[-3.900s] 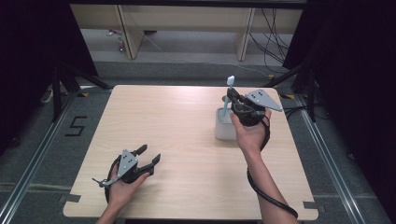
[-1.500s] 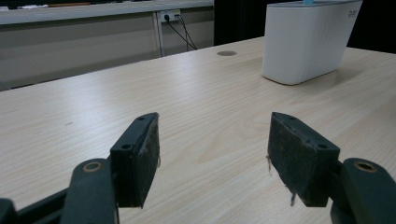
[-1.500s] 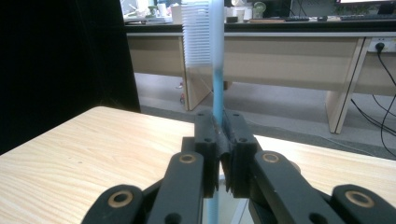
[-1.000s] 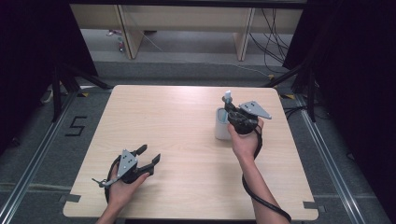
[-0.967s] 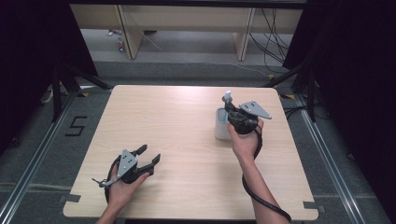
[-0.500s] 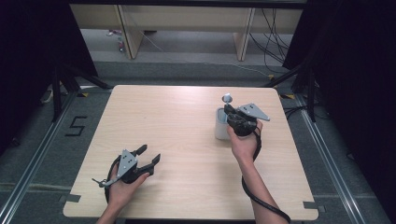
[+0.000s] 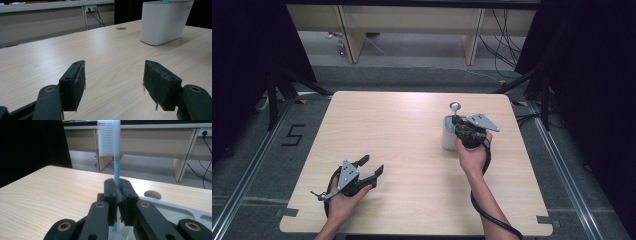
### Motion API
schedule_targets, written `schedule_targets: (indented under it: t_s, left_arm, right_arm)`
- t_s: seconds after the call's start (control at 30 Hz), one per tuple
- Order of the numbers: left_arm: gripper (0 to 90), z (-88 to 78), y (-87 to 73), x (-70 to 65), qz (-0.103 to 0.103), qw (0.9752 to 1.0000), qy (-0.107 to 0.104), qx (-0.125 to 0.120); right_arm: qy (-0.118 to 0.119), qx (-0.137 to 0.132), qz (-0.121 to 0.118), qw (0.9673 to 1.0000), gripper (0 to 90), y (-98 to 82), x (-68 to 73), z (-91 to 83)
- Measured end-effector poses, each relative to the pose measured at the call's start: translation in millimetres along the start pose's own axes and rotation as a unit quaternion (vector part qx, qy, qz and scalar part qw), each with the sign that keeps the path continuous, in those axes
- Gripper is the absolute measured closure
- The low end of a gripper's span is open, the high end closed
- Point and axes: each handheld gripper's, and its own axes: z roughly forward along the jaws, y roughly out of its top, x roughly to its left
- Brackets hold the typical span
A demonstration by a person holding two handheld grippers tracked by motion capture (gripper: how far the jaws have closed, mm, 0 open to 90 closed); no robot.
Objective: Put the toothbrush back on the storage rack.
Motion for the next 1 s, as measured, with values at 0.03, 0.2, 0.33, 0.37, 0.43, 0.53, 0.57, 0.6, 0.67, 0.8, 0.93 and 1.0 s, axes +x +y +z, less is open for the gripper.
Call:
schedule_targets:
  t_s: [0.03, 0.2, 0.33, 0.37, 0.43, 0.53, 0.57, 0.6, 0.67, 0.8, 0.93, 1.0]
  left_arm:
    - [34.1, 0.0, 0.0, 0.0, 0.0, 1.0, 0.0, 0.0]
    - [34.1, 0.0, 0.0, -0.1, 0.0, 1.0, 0.0, 0.0]
    - [34.2, 0.1, 0.0, 0.0, 0.0, 1.0, 0.0, 0.0]
    - [34.2, 0.1, 0.0, 0.0, 0.0, 1.0, 0.0, 0.0]
    - [34.2, 0.1, 0.0, 0.1, 0.0, 1.0, 0.0, 0.0]
    - [34.2, 0.0, 0.0, 0.0, 0.0, 1.0, 0.0, 0.0]
    - [34.2, 0.0, 0.0, 0.0, 0.0, 1.0, 0.0, 0.0]
    - [34.2, 0.0, 0.0, 0.0, 0.0, 1.0, 0.0, 0.0]
    - [34.2, 0.0, 0.0, 0.0, 0.0, 1.0, 0.0, 0.0]
    - [34.2, 0.5, -0.3, 0.1, -0.001, 1.0, -0.001, -0.003]
    - [34.2, 1.2, -0.6, 0.2, -0.001, 1.0, -0.003, -0.008]
    - [34.2, 1.2, -0.6, 0.4, -0.001, 1.0, -0.003, -0.008]
  right_arm:
    - [-0.006, 0.002, 0.003, 1.0, 85.4, -0.9, 0.2, -0.5]
    - [-0.005, 0.008, 0.001, 1.0, 85.4, -3.5, 0.1, 0.6]
    - [-0.007, 0.009, 0.006, 0.9999, 85.4, -5.8, 1.0, 1.6]
    - [-0.007, 0.011, 0.002, 0.9999, 85.3, -6.0, 0.6, 1.6]
    - [-0.007, 0.013, 0.007, 0.9999, 85.4, -6.7, 1.1, 1.8]
    - [-0.008, 0.012, 0.0, 0.9999, 85.3, -8.3, 1.1, 2.9]
    - [-0.005, 0.014, -0.003, 0.9999, 85.3, -9.0, 0.7, 3.4]
    - [-0.009, 0.015, -0.008, 0.9998, 85.3, -9.3, 0.5, 3.3]
    - [-0.007, 0.018, -0.002, 0.9998, 85.2, -11.6, 0.9, 4.4]
    - [-0.008, 0.023, 0.005, 0.9997, 85.2, -13.0, 1.4, 4.4]
    - [-0.007, 0.026, -0.001, 0.9996, 85.2, -15.7, 0.5, 5.9]
    - [-0.01, 0.027, -0.006, 0.9996, 85.1, -16.9, -0.5, 5.7]
